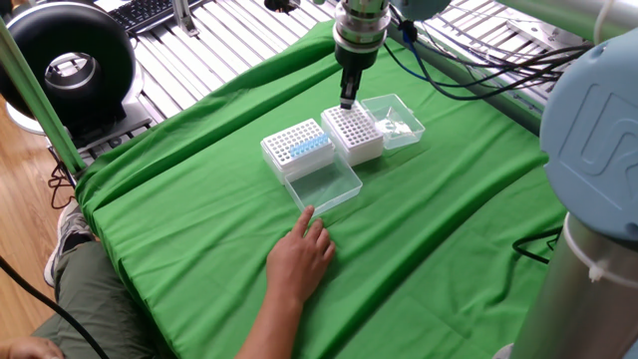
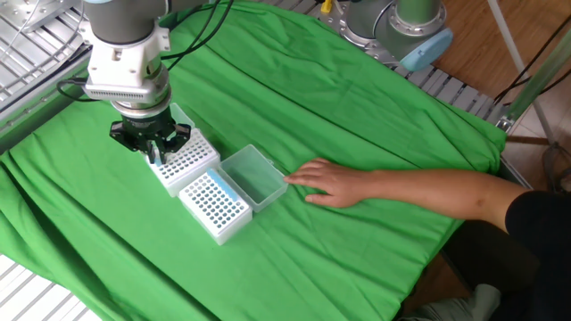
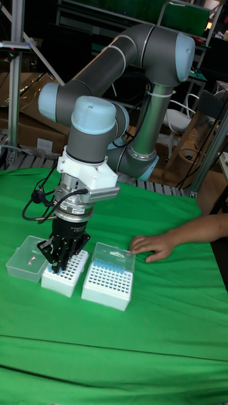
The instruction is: Insert a medium pipette tip into the holder for medium pipette tips
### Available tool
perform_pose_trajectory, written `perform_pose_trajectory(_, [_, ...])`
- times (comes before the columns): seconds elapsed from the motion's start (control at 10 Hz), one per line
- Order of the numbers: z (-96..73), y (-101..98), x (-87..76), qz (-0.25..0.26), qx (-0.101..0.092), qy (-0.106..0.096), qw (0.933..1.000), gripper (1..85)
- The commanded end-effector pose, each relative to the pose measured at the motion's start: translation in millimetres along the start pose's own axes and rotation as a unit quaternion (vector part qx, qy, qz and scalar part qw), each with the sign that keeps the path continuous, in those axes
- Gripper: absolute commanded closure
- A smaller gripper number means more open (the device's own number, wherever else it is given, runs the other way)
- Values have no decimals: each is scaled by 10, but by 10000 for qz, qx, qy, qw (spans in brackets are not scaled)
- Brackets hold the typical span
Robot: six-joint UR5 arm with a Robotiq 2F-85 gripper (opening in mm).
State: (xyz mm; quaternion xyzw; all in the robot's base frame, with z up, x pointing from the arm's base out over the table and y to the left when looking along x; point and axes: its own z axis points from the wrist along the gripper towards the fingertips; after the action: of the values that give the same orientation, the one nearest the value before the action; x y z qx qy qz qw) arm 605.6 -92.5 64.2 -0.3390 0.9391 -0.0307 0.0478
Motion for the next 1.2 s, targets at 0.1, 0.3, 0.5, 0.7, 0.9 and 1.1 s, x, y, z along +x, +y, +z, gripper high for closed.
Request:
perform_pose_trajectory(0.1, [-16,0,-48,-31,-44,-75,10000,623])
perform_pose_trajectory(0.3, [1,11,-74,-40,-100,-103,9999,623])
perform_pose_trajectory(0.5, [5,1,-67,4,-83,-88,9999,673])
perform_pose_trajectory(0.7, [-15,-9,-49,122,-55,-64,9999,737])
perform_pose_trajectory(0.9, [-74,-22,15,201,-3,65,9998,800])
perform_pose_trajectory(1.1, [-207,-19,30,282,47,200,9994,840])
